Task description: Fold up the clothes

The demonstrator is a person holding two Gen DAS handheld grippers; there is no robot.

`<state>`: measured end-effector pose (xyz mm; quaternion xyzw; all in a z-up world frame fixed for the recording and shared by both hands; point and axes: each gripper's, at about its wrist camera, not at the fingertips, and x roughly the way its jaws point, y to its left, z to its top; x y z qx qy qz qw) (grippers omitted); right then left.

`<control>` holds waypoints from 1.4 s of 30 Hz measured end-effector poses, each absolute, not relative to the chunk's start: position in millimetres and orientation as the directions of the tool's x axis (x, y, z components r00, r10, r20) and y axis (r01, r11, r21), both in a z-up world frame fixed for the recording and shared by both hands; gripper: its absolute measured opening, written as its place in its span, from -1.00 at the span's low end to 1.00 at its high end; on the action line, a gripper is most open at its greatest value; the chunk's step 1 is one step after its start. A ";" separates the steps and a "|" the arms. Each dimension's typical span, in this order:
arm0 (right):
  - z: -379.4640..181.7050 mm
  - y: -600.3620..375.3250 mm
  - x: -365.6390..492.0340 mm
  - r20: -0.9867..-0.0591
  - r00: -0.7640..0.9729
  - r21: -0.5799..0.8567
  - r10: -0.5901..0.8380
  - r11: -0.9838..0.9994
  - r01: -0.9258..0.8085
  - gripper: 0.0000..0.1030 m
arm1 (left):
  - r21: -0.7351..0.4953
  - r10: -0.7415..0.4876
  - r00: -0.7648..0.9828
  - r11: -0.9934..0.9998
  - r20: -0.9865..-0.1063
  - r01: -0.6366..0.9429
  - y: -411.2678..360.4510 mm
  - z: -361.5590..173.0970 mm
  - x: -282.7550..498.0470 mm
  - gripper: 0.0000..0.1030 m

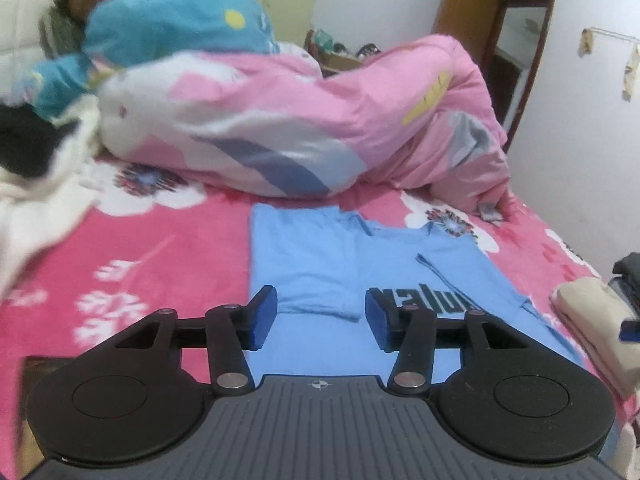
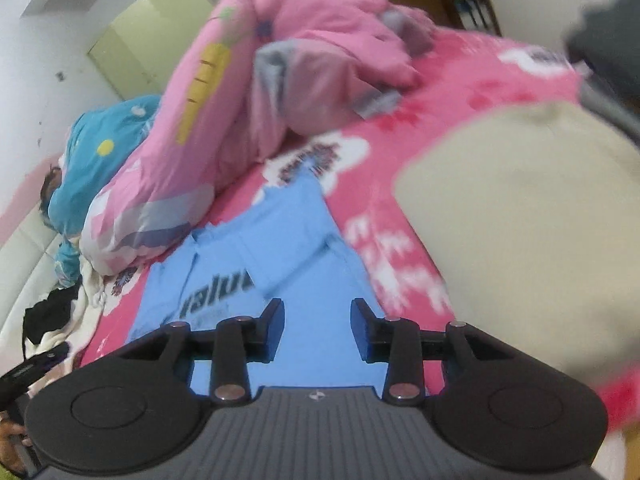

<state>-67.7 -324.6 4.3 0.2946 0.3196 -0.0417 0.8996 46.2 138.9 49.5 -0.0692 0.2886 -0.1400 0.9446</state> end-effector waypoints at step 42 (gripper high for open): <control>-97.0 -372.6 -173.5 -0.566 0.745 0.757 0.354 0.582 0.298 -0.04 | -0.312 -0.338 0.663 0.936 -0.669 0.163 144.3 -76.8 -84.5 0.01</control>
